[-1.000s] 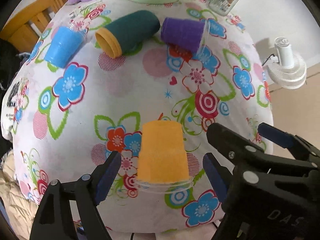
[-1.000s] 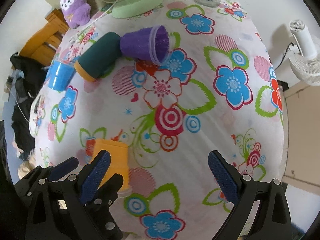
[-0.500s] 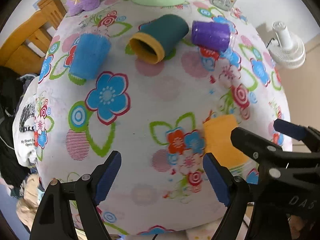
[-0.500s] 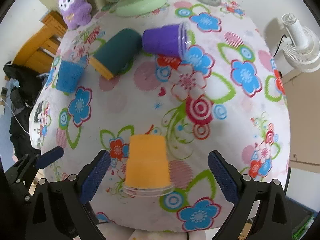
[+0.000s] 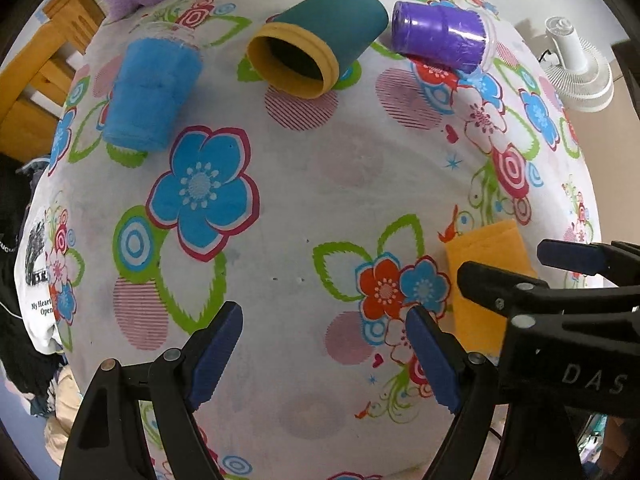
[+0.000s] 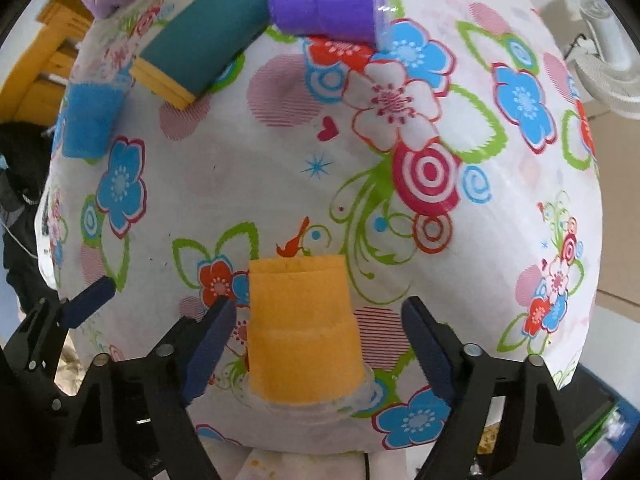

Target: Flip cup upside down

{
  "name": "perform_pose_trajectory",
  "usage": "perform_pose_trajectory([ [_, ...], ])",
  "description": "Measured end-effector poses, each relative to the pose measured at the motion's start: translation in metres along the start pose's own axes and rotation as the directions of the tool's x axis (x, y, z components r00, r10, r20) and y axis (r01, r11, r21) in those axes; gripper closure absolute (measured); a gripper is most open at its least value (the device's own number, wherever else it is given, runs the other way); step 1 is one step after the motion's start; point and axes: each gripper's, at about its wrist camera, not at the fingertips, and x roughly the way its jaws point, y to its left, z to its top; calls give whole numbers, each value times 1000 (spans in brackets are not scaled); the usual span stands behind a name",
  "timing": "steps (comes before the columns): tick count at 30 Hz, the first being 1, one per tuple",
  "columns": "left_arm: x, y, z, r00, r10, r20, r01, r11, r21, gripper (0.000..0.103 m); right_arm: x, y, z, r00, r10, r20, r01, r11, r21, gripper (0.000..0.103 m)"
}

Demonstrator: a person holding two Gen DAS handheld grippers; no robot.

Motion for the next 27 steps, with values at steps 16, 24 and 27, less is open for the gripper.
perform_pose_trajectory([
  [16,25,3,10,998,30,-51,-31,1000,-5,18,42,20,26,992,-5,-126,1,1000,-31,42],
  [24,34,4,4,998,40,-52,-40,999,-17,18,64,49,24,991,-17,-130,8,997,-71,44],
  [27,35,11,-8,998,32,-47,-33,999,-19,18,62,52,19,993,-3,-119,-4,998,-63,44],
])
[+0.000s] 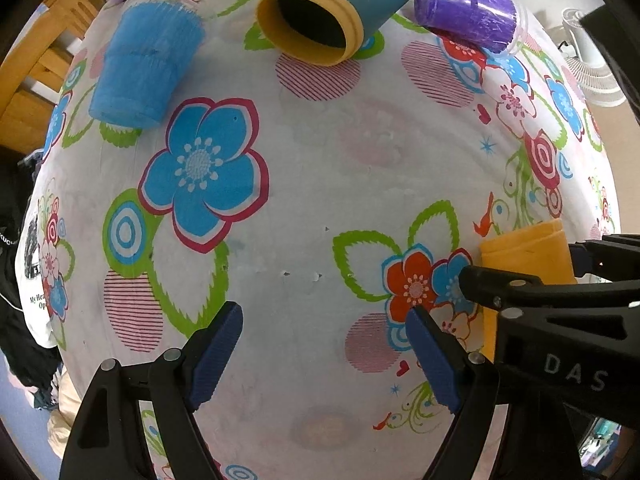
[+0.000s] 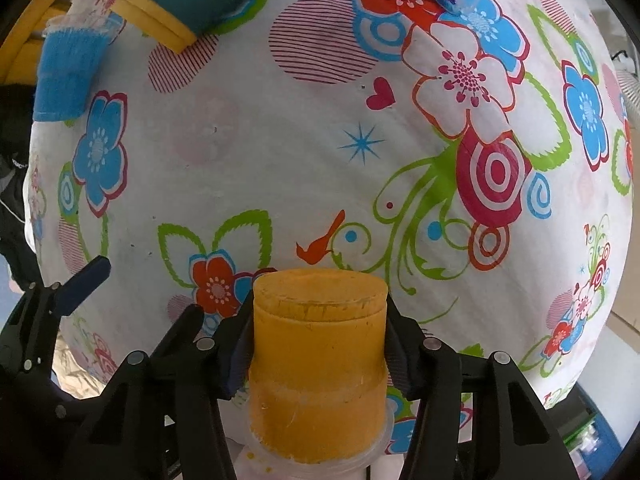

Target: Flip cup upside down

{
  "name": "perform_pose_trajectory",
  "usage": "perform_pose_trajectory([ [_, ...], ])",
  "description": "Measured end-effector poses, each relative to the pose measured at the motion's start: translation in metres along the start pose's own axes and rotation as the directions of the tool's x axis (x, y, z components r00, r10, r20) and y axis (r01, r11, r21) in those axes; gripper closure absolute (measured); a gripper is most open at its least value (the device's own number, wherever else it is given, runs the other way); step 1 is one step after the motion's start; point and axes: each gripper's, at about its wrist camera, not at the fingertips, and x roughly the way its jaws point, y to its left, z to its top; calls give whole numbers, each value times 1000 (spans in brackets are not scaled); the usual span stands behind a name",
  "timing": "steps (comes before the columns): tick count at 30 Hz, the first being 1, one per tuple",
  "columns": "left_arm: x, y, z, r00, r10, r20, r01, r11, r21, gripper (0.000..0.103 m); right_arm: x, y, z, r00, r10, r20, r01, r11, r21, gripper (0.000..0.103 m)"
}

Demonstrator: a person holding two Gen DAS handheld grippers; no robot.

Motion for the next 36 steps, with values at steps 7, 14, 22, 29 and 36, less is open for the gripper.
perform_pose_trajectory([
  [7,-22,5,-16,999,-6,48,6,1000,-5,18,-29,15,-24,994,4,110,-5,1000,8,44],
  [14,-49,9,-33,993,13,120,-18,999,41,18,-56,29,-52,968,41,249,-42,999,-2,44],
  [22,-81,12,-32,976,46,214,-77,987,139,18,-92,32,-70,872,26,489,-4,999,-46,44],
  [29,-79,-1,-24,973,9,229,-40,991,132,18,-105,16,-84,761,42,647,8,997,-74,44],
  [36,-59,-8,-30,973,0,233,-23,995,94,18,-84,10,-87,690,37,723,68,991,-116,44],
])
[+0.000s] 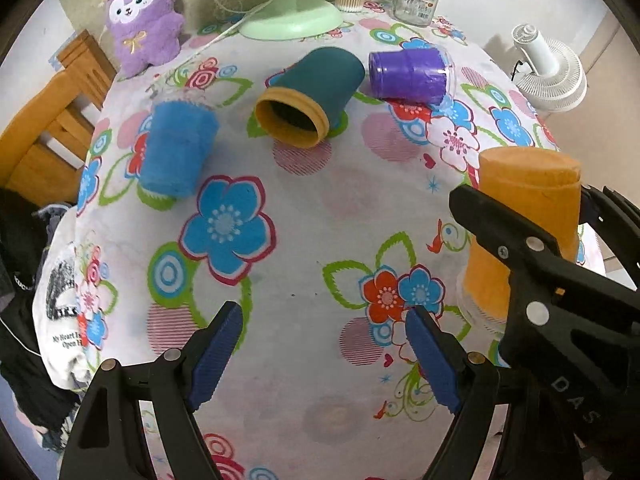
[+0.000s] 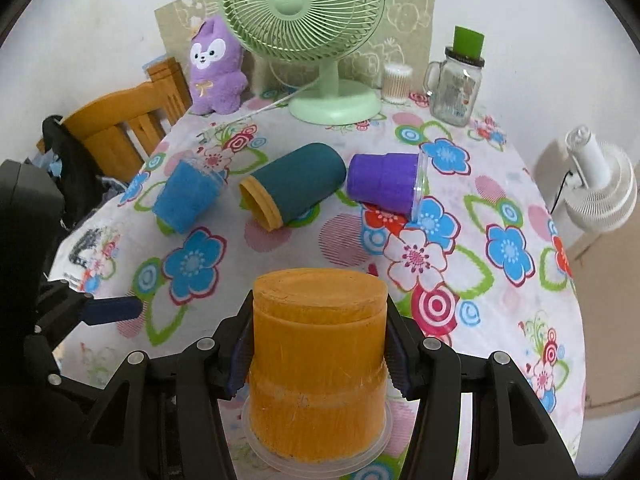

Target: Flip cup upside down

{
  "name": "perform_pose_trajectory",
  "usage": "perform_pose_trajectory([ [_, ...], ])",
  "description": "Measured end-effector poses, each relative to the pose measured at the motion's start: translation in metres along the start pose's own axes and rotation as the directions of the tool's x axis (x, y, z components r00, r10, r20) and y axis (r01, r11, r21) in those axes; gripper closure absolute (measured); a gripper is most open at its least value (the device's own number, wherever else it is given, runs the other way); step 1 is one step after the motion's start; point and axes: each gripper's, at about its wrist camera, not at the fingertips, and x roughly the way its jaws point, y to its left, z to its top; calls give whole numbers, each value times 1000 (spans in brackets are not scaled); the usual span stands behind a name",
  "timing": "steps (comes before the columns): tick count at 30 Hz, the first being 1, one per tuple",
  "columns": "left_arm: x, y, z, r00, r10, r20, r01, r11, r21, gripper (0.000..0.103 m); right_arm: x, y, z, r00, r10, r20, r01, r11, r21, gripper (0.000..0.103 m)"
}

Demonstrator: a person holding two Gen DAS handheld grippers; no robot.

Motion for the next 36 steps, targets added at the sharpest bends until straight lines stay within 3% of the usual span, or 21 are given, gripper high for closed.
perform_pose_trajectory([
  [14,11,-1,-29,999,18,30,-16,996,-89,18,0,-9,-25,989,24,146,-18,999,-38,44],
  [25,17,10,-38,997,54,49,-47,990,-132,18,-8,4,-43,930,-31,365,60,996,-68,44],
  [36,34,3,-37,999,42,23,-39,992,-119,18,11,5,-56,947,-14,321,33,998,-56,44],
])
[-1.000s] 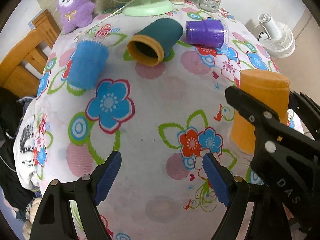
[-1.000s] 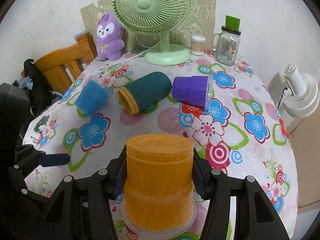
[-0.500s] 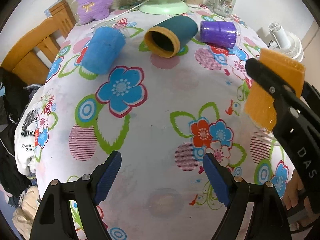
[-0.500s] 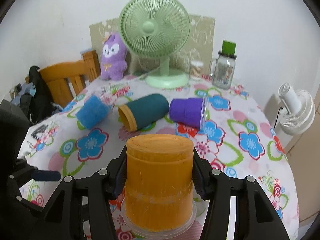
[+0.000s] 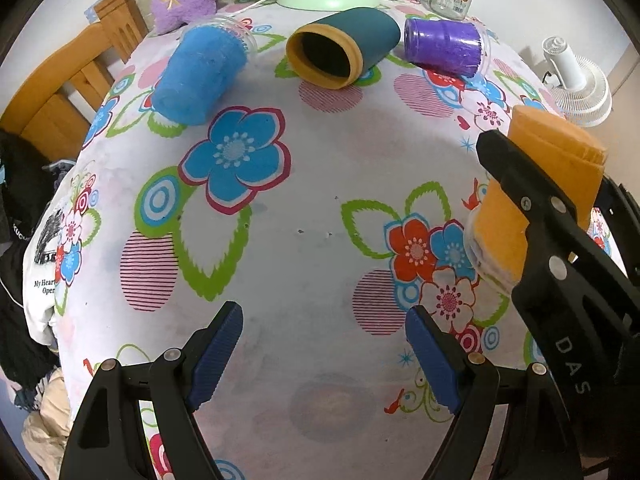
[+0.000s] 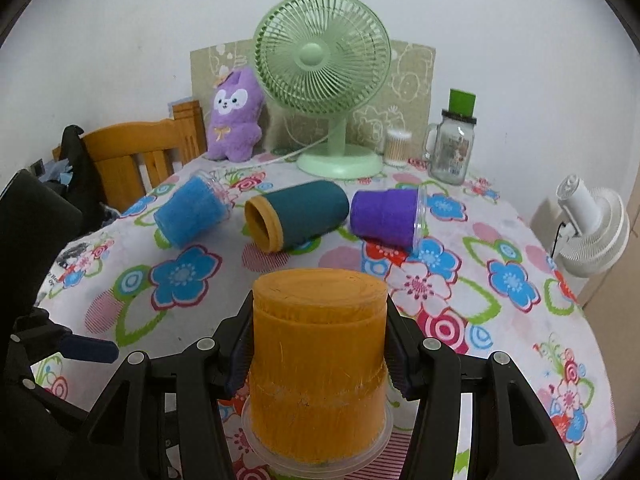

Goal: Flip cup upside down
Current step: 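Lower the orange cup onto the tablecloth and open the right gripper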

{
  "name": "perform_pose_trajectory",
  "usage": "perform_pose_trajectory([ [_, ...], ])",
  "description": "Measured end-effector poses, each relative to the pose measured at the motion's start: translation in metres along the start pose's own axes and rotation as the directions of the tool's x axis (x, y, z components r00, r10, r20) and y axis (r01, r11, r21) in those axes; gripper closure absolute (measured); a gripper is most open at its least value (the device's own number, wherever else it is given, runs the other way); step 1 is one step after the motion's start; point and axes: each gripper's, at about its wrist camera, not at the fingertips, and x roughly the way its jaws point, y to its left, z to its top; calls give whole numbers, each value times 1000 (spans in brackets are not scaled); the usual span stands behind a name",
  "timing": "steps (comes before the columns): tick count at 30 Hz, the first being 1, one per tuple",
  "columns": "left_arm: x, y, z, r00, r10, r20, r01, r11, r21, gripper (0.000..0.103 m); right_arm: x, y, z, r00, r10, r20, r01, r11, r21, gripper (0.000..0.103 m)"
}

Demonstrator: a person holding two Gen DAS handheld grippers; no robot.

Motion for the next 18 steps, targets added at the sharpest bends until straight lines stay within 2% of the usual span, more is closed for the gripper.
perform_pose_trajectory([
  [7,4,-5,2,1000,0,1,0,1000,17,18,4,-8,-9,1000,-1,-28,2,999,50,44],
  [11,6,-6,0,1000,16,-8,-16,1000,25,18,1,-5,-11,999,0,-35,1,999,35,43],
  [13,5,-8,-2,1000,17,-16,-17,1000,25,18,1,-6,-11,997,15,-70,-12,999,45,42],
  [15,3,-8,-5,1000,10,-28,-9,1000,16,18,1,-9,-11,992,37,-118,-29,997,74,27],
  [18,1,-8,-8,999,-5,-49,5,1000,-4,18,-3,-14,-10,987,68,-145,-52,993,109,19],
])
